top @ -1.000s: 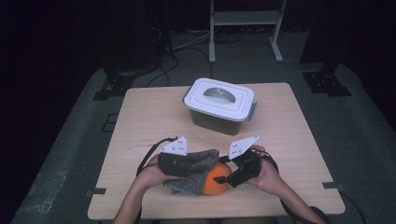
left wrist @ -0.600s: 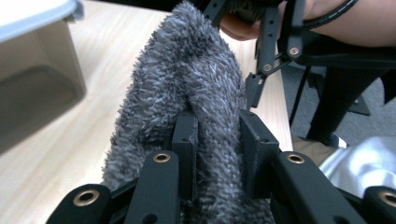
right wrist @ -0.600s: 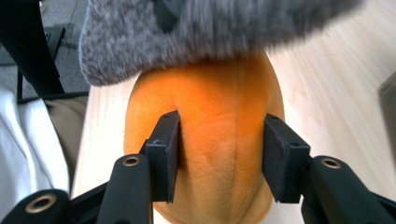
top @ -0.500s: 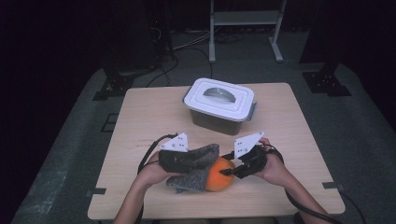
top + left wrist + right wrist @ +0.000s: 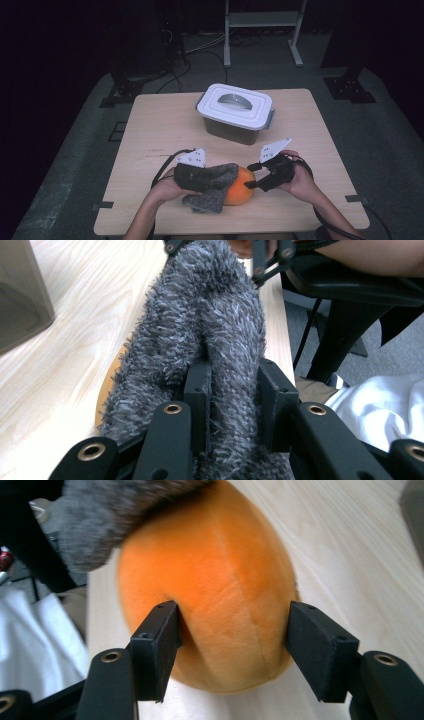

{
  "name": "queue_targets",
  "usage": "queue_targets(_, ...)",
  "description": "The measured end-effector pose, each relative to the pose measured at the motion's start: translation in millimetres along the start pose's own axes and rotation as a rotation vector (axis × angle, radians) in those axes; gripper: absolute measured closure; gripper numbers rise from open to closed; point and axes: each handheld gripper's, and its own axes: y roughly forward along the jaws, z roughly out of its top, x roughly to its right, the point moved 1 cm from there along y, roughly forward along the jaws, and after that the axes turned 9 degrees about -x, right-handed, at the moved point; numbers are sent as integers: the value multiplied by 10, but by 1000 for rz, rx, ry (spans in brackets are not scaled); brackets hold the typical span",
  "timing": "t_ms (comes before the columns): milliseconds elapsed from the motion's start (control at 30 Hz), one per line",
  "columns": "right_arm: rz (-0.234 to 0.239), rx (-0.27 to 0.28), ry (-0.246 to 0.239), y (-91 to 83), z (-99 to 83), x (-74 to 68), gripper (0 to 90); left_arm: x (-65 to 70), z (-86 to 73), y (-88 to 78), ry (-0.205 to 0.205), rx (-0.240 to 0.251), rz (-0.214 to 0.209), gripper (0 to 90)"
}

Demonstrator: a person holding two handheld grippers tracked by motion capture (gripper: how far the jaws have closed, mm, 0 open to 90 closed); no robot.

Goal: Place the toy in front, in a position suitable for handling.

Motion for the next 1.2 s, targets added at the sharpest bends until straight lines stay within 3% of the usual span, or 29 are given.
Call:
queue_targets(133,36,15,5,-2,-19,-38,339,24,19,2,9,-4,-3,701)
queue_targets(267,33,49,-21,61,-14,-58,394,39,68,-86,20,-1,32,699)
queue_targets(467,-21,57,-148,122,87,-256,430,87,125,-92,42,0,43,699)
queue_targets(600,-38,56,-202,154,124,-360,442,113,146,-57,55,-18,47,700)
queue_targets(733,-42,56,-199,169,115,-350,471,91,123,-35,54,-48,72,702)
queue_targets(967,-27,83,-164,144,67,-286,497,6,2,-170,17,-48,97,700)
queue_targets(1133,-45,77,-186,161,115,-342,500,47,68,-192,38,-41,88,700)
queue_targets(1200,-45,76,-191,167,126,-359,498,89,137,-194,53,-11,62,700)
